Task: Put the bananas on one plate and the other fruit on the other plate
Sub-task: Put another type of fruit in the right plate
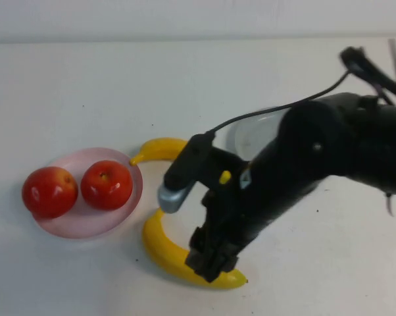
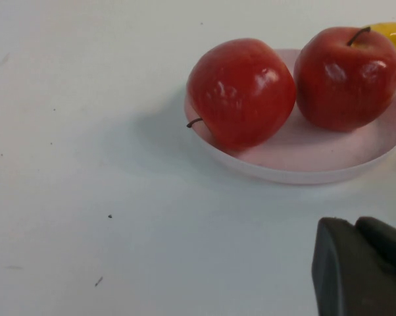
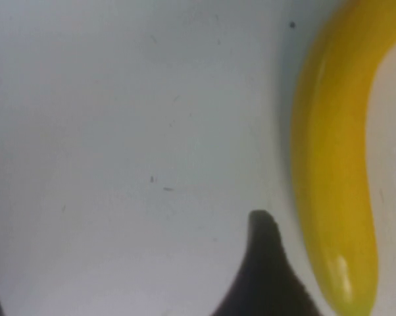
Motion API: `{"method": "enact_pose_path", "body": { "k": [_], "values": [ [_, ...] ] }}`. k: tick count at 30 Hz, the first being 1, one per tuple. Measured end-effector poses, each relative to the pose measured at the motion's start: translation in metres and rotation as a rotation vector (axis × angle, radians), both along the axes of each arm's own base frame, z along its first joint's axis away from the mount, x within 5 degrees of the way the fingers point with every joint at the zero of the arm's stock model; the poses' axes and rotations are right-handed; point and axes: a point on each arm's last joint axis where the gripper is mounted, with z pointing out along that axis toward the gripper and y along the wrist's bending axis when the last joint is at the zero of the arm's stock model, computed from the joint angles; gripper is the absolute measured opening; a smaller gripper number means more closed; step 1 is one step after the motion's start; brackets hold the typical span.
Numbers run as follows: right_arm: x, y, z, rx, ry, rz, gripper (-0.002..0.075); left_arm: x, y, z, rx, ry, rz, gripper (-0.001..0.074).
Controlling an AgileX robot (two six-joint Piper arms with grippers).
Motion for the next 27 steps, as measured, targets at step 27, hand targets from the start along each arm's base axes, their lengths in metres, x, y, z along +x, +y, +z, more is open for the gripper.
{"method": "enact_pose_path", "body": {
  "k": [27],
  "values": [
    [0.049,0.083,-0.079,-0.324,0.071,-0.034,0.0484,0.0,0.0,0.0,0.0,0.0,0.0,0.0002]
  ]
}}
